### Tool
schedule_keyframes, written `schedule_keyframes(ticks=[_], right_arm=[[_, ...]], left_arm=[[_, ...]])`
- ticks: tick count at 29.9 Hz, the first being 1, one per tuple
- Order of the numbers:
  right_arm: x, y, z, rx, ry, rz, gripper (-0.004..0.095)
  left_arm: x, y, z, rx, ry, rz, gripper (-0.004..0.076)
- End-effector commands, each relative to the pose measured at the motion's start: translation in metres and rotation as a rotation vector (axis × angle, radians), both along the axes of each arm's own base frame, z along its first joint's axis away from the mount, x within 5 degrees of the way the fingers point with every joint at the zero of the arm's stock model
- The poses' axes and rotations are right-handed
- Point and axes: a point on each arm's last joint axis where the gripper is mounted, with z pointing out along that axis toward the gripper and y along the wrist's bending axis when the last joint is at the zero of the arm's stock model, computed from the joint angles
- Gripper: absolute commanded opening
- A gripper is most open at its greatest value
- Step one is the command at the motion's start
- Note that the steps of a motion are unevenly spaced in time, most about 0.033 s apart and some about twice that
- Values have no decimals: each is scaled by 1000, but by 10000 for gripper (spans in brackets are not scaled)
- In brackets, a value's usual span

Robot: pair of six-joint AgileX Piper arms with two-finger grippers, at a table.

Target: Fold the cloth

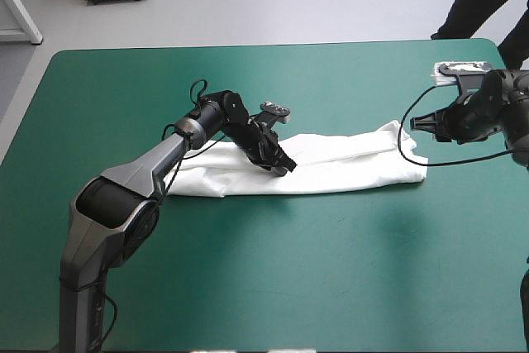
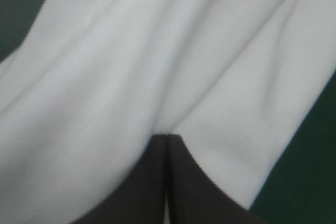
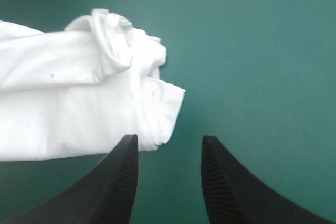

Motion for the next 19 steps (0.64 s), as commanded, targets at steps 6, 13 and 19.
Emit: schedule_keyframes(ticks=[6,13,19], right_arm=[[-7,-9,24,113,-74,7,382],[-5,-9,20,117,-50,14,527],[12,-12,-9,127,58,-7,547]], left_arm=[[-6,-15,8,-33,-2,-9,-22],[-9,-17,10,-61,38,-22,-22],[-9,-17,12,-65,24,-36,-22]])
